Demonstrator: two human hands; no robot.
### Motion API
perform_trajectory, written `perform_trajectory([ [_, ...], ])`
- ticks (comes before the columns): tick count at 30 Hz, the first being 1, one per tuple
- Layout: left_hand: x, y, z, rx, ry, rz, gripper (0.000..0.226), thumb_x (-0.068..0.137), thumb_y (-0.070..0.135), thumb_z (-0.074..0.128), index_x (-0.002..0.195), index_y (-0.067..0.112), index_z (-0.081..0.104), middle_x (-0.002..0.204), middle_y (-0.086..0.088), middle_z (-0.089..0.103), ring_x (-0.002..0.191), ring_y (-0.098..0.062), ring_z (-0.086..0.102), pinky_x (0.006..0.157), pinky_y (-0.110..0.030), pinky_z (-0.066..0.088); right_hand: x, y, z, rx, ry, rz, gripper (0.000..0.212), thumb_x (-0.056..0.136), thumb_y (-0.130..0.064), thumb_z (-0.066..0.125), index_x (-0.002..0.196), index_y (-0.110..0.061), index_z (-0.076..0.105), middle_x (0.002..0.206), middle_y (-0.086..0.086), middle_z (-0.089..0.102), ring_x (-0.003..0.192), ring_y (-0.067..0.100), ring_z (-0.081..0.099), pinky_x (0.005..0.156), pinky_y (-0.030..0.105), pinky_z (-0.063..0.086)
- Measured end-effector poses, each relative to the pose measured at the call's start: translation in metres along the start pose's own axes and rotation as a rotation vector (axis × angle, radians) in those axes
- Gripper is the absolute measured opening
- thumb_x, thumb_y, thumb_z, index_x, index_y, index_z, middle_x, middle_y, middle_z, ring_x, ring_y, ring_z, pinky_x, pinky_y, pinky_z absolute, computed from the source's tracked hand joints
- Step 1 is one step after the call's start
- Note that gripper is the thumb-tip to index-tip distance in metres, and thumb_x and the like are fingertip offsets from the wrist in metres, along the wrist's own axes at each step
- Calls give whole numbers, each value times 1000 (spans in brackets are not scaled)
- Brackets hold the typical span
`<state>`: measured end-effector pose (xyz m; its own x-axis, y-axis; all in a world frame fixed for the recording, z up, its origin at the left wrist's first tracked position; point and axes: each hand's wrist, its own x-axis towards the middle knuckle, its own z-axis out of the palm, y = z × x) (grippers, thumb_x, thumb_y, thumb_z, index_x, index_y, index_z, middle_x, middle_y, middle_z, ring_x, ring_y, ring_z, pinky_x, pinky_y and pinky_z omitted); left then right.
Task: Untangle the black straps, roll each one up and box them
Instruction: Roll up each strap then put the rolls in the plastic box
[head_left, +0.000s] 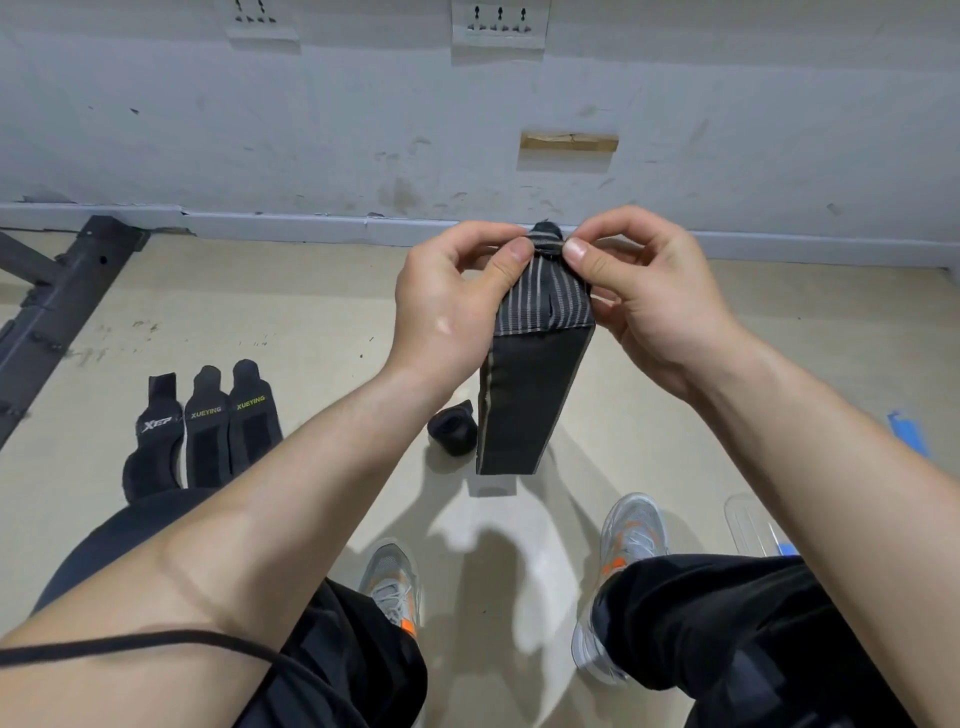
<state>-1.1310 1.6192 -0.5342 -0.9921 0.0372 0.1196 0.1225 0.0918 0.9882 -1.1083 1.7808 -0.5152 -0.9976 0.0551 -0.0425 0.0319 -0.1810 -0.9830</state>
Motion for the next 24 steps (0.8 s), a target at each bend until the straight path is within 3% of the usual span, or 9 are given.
perform_trajectory([
  [3,0,-1,-1,-34,-32,-53,17,89,25,73,103,18,76,94,-4,78,91,-24,74,84,-44,59,0,-1,2,71,17,65,19,92,4,65,80,-11,62,72,1,67,59,10,63,58,23,49],
  [5,-1,0,-1,-61,-52,-102,13,92,17,73,105,15,75,90,-3,78,81,-16,73,71,-32,57,1,-1,1,107,35,112,21,91,6,64,79,-11,62,68,0,66,53,8,62,57,22,48],
  [8,-2,4,-1,-97,-84,-179,12,93,9,71,105,13,73,89,-4,77,73,-12,71,60,-23,53,3,-2,-1,137,49,186,22,90,6,63,81,-13,62,70,-1,67,56,10,64,59,23,50],
  [13,-2,4,-5,-108,-138,-229,14,94,5,69,104,15,71,89,-4,75,73,-13,70,64,-29,55,6,1,-3,111,25,254,20,90,8,60,90,-9,70,82,8,71,78,22,63,74,29,53],
  [16,-2,3,-5,-111,-146,-240,19,93,2,69,105,17,71,89,-2,74,73,-13,69,64,-27,54,7,1,-4,111,3,259,24,90,10,57,87,-10,70,79,5,71,74,21,64,66,25,54],
  [20,-3,5,-6,-93,-174,-212,23,91,-3,68,91,21,71,86,-2,71,74,-14,66,68,-30,54,8,2,-3,154,-13,248,28,90,14,52,86,-9,68,75,4,70,65,17,64,59,22,52],
  [24,-2,9,-8,-135,-210,-288,25,90,-6,66,86,17,70,85,-3,68,70,-15,64,63,-28,54,8,2,-4,173,-41,231,29,90,15,48,83,-7,65,75,7,69,64,17,65,59,21,52],
])
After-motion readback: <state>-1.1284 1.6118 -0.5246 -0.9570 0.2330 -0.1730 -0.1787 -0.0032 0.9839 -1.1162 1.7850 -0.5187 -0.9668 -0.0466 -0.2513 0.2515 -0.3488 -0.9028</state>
